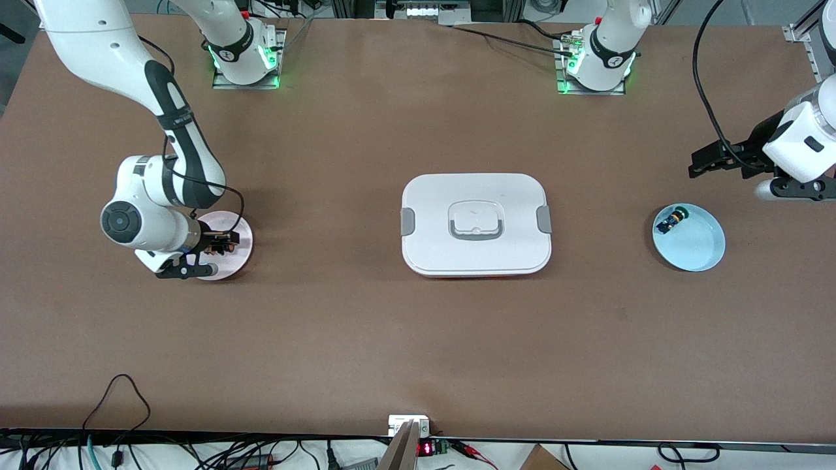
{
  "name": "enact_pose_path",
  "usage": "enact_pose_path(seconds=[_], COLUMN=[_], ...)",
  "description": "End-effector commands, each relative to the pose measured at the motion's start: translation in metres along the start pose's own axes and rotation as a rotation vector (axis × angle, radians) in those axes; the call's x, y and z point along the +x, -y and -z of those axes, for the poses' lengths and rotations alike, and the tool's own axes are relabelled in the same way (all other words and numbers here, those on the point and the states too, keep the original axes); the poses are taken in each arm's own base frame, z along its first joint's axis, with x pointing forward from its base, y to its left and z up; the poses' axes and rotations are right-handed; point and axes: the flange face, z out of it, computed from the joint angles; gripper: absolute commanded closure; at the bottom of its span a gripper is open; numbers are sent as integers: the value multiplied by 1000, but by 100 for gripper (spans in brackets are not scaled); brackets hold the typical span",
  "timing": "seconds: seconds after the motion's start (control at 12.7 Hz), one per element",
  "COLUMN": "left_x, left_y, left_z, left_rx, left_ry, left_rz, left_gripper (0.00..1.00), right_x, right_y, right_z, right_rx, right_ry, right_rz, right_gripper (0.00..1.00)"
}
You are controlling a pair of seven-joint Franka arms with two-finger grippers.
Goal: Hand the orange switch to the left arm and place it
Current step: 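Close the right gripper on the orange switch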
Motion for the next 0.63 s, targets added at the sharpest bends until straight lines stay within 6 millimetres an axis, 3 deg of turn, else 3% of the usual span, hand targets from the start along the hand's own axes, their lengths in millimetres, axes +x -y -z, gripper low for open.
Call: enact_pose_path(seconds=[0.0,0.31,0.55], left_x=[-4,-5,-4], left_y=[-2,-3,7], left_z=[7,11,13], left_rx=[8,0,-2], left_ry=[2,1,-2], left_rz=[0,1,9], left_gripper=[0,0,0], right_x=[-1,-9,-18], right_y=[3,22,51], right_z=[80,180,244], right_rx=[33,92,203], right_ry=[-24,-3,27], right_rz=[100,133,189], right_gripper=[64,64,64])
